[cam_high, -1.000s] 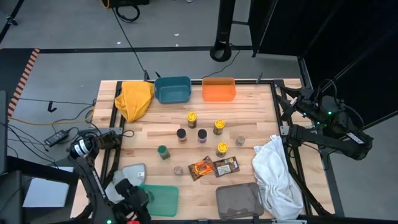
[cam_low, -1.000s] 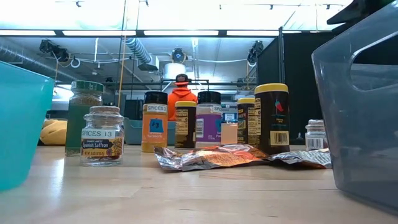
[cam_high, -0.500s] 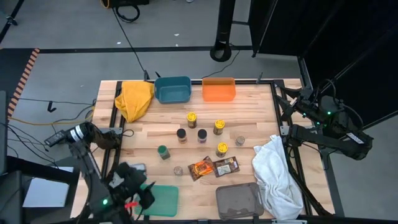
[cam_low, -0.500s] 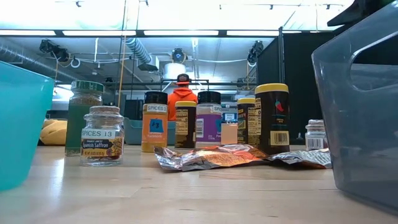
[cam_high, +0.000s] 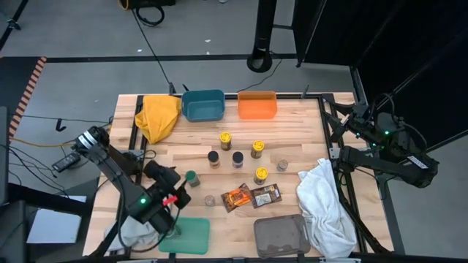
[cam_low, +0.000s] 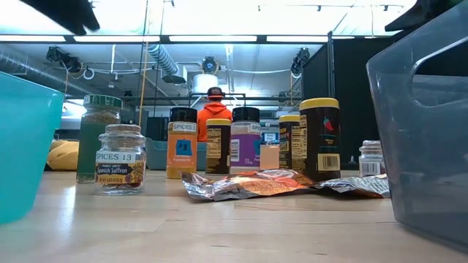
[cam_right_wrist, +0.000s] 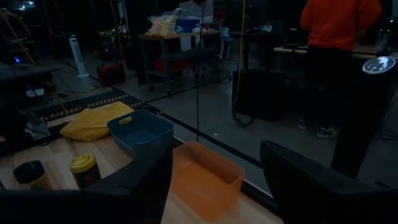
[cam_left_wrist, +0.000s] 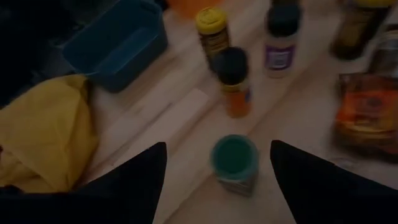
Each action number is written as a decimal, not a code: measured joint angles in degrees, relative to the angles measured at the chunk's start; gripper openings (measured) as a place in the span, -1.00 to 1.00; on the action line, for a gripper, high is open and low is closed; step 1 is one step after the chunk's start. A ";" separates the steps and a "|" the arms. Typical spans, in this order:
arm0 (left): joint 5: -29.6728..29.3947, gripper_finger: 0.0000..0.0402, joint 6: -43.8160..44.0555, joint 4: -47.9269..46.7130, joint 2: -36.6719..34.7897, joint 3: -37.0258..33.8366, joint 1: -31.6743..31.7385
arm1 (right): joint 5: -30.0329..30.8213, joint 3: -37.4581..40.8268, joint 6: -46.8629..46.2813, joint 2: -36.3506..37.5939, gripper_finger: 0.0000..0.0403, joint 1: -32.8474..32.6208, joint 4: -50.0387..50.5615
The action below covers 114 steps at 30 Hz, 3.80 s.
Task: Sort spices by type
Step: Put the green seasoning bottle into the green bin
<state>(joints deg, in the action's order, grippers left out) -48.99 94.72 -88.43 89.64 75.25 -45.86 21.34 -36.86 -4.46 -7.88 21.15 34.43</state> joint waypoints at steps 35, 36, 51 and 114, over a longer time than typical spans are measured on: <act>6.97 0.45 -30.14 36.90 -6.66 -20.39 8.83 | 0.00 0.00 0.01 0.00 0.23 0.00 0.03; 7.10 0.45 -30.16 37.08 -6.66 -20.79 9.11 | 0.00 0.00 -0.04 0.00 0.23 0.00 0.03; 10.66 0.36 -33.93 45.98 -6.64 -26.09 10.36 | 0.01 0.00 0.13 0.00 0.22 0.00 0.05; 21.80 -0.08 -40.15 37.10 -6.13 5.12 -6.86 | 0.00 0.00 -7.84 0.00 0.16 0.00 3.40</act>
<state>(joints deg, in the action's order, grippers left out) -27.19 54.57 -51.33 83.51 80.38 -52.72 21.34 -36.86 -12.31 -7.88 21.15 37.82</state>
